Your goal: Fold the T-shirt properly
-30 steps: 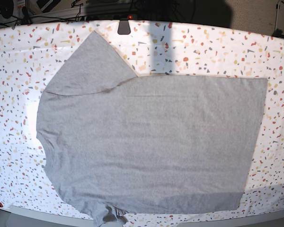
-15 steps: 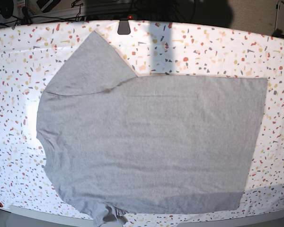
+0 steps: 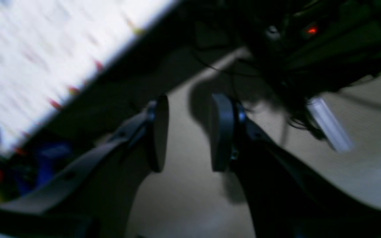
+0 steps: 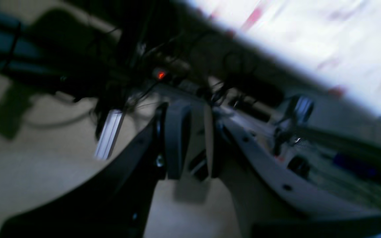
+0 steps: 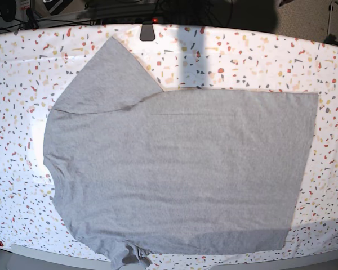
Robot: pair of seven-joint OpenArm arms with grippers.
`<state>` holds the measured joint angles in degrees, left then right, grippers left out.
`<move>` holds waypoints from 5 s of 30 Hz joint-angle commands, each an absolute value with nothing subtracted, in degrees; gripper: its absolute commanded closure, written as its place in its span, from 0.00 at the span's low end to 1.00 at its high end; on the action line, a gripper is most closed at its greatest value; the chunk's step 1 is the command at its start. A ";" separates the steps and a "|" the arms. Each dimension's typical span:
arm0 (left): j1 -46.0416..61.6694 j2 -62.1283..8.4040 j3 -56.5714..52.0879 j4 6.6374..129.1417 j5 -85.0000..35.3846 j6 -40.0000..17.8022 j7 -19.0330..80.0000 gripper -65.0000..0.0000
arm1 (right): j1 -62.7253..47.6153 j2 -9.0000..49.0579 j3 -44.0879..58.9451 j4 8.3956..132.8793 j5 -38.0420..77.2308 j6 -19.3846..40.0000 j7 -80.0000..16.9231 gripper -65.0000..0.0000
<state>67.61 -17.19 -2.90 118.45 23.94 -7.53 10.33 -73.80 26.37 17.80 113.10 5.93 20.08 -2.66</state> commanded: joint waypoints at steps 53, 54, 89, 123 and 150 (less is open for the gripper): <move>29.23 -40.34 -1.50 101.86 40.36 -20.23 4.60 0.69 | -57.84 27.62 24.25 131.48 -24.43 31.99 -5.41 0.83; 28.56 -40.34 -0.78 101.16 40.38 -20.25 4.64 0.69 | -56.97 27.59 24.25 131.13 -24.43 31.99 -5.34 0.83; 14.13 -39.70 7.75 83.07 38.57 -21.71 2.07 0.69 | -50.15 27.57 24.25 127.85 -22.13 32.18 -3.44 0.83; 9.65 -39.72 16.67 79.22 37.85 -18.65 11.14 1.00 | -36.32 36.07 6.63 108.27 -33.50 32.05 -7.07 0.64; 9.50 -39.75 16.67 79.22 35.29 -18.65 13.69 1.00 | -15.99 40.82 -10.00 95.79 -31.97 40.00 -8.01 0.64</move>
